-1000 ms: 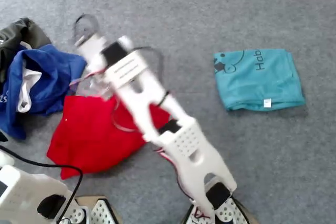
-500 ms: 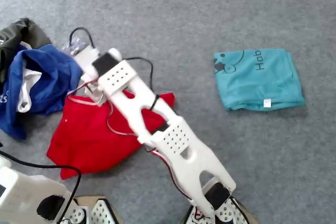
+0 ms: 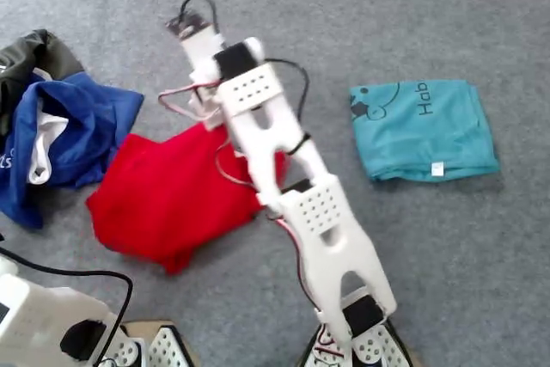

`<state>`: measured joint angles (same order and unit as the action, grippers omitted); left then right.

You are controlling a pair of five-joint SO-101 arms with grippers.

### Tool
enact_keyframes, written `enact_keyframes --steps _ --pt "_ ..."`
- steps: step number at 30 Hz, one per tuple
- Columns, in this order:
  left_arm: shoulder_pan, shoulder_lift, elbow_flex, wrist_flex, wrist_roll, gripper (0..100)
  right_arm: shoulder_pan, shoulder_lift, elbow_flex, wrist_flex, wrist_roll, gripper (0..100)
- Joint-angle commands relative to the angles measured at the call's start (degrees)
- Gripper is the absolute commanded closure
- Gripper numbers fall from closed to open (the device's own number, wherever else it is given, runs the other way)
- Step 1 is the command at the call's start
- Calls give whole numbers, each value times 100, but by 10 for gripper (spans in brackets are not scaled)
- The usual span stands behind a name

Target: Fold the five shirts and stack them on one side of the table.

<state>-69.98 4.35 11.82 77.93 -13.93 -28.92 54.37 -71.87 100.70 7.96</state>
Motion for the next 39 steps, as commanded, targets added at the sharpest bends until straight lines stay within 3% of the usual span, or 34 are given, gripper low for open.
enact_keyframes --steps 1,10,17,23,29,34,39 --pt "13 -53 -92 35 -70 752 369 -919 180 53 132 976" --pt "646 -88 -92 44 -26 752 1468 -2431 1481 53 1292 976" --pt "2571 -88 -567 396 712 752 2567 -3081 3301 -18 1934 976" --pt "3908 -35 -1490 334 1635 752 4325 -3679 3495 -264 2558 976" --pt "5156 35 -1429 -563 2760 750 5600 -3793 3231 -668 3024 976" --pt "6237 747 -1543 -1354 3288 748 5776 -3468 3327 -1020 2980 976" --pt "7204 1855 -2334 -1336 3578 751 5820 -2765 3451 -1292 2585 976"
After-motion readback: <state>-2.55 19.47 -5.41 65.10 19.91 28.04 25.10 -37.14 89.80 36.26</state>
